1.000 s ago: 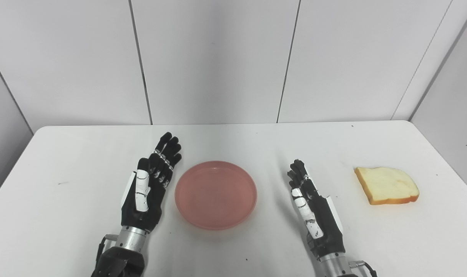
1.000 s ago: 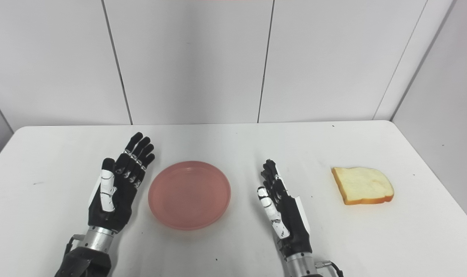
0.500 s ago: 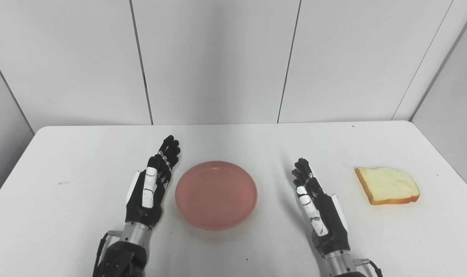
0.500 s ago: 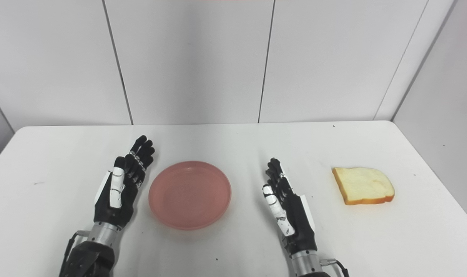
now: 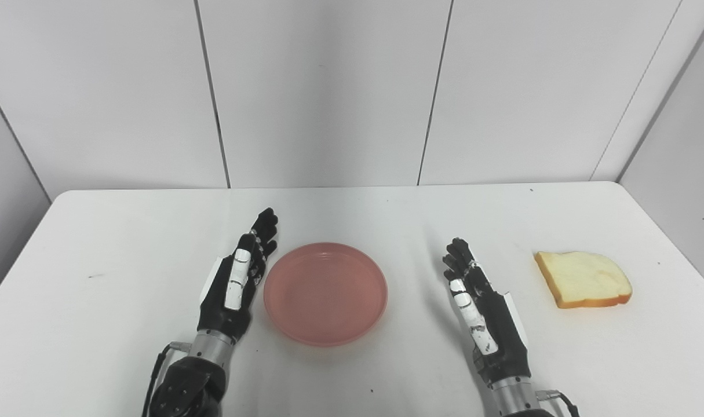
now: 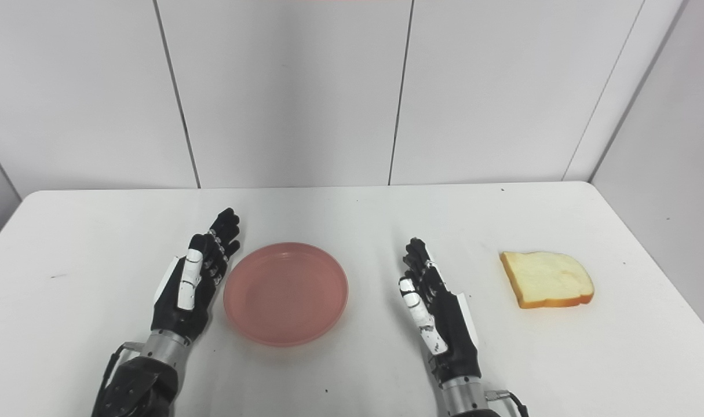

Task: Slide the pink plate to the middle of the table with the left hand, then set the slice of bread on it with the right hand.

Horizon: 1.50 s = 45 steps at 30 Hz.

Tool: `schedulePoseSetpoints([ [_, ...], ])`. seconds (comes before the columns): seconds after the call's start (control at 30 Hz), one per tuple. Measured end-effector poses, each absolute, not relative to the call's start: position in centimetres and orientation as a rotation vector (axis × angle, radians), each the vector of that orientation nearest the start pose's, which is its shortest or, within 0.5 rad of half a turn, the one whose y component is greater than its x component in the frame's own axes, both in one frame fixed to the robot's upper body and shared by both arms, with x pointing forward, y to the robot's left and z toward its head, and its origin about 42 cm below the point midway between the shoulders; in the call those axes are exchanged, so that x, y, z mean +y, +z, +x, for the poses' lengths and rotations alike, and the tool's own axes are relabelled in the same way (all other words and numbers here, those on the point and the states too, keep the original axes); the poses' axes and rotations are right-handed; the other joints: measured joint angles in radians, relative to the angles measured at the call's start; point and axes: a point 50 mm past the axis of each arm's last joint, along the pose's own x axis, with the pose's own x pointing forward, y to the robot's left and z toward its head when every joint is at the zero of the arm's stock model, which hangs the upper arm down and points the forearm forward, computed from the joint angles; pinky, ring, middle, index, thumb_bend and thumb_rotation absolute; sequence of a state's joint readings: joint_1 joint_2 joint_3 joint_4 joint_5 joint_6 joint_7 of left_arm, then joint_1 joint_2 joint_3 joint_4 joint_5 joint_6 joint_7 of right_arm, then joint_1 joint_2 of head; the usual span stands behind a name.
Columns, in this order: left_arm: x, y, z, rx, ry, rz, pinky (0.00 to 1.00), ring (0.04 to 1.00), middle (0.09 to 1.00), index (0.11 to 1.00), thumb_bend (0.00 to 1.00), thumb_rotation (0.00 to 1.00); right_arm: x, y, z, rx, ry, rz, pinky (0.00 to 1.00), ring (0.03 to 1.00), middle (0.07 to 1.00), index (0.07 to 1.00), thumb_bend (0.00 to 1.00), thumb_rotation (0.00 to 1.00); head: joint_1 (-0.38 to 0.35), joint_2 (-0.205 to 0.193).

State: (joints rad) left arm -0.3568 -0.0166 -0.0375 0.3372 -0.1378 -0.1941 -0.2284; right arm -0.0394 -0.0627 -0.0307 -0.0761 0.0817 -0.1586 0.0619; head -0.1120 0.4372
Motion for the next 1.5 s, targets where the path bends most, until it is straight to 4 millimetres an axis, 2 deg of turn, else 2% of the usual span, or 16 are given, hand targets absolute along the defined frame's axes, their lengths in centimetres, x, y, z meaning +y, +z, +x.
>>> schedulePoseSetpoints([
  [0.37, 15.2, 13.2, 38.9, -0.184, -0.368, -0.130, 0.90, 0.993, 0.984, 0.942, 0.78, 1.00, -23.2, 13.9, 29.4, -0.276, 0.045, 0.009, 0.96, 0.941, 0.942, 0.939, 0.65, 0.76, 0.000, 0.002],
  [0.73, 15.1, 13.2, 38.8, -0.160, -0.393, -0.150, 0.73, 0.994, 1.000, 0.960, 0.76, 0.99, -23.2, 14.0, 29.4, -0.277, 0.045, 0.007, 0.97, 0.943, 0.944, 0.939, 0.66, 0.76, 0.000, 0.002],
  [0.83, 15.1, 13.2, 38.7, -0.160, -0.398, -0.150, 0.73, 0.992, 1.000, 0.955, 0.76, 0.99, -23.2, 14.0, 29.4, -0.276, 0.045, 0.008, 0.96, 0.943, 0.946, 0.940, 0.66, 0.76, 0.000, 0.002],
  [0.97, 15.1, 13.1, 38.7, -0.161, -0.399, -0.152, 0.69, 0.991, 1.000, 0.952, 0.75, 0.98, -23.2, 14.0, 29.4, -0.276, 0.044, 0.008, 0.95, 0.939, 0.943, 0.937, 0.66, 0.76, 0.000, 0.002],
  [1.0, 15.1, 13.1, 38.7, -0.161, -0.399, -0.155, 0.76, 0.996, 1.000, 0.953, 0.78, 0.99, -23.2, 14.0, 29.4, -0.276, 0.044, 0.008, 0.95, 0.939, 0.942, 0.936, 0.66, 0.76, 0.000, 0.002],
  [1.13, 15.1, 13.2, 38.4, -0.167, -0.400, -0.181, 0.87, 1.000, 1.000, 0.945, 0.78, 0.97, -23.2, 14.0, 29.4, -0.276, 0.044, 0.008, 0.95, 0.937, 0.942, 0.936, 0.66, 0.76, 0.000, 0.002],
  [1.27, 14.9, 13.3, 37.9, -0.178, -0.403, -0.221, 0.89, 1.000, 1.000, 0.940, 0.78, 0.95, -23.2, 14.0, 29.4, -0.275, 0.042, 0.008, 0.95, 0.939, 0.943, 0.938, 0.66, 0.76, 0.000, 0.003],
  [1.5, 14.9, 13.3, 37.6, -0.219, -0.395, -0.236, 0.87, 0.987, 0.972, 0.919, 0.78, 0.94, -23.2, 14.0, 29.4, -0.275, 0.042, 0.006, 0.97, 0.942, 0.946, 0.941, 0.66, 0.77, 0.000, 0.003],
])
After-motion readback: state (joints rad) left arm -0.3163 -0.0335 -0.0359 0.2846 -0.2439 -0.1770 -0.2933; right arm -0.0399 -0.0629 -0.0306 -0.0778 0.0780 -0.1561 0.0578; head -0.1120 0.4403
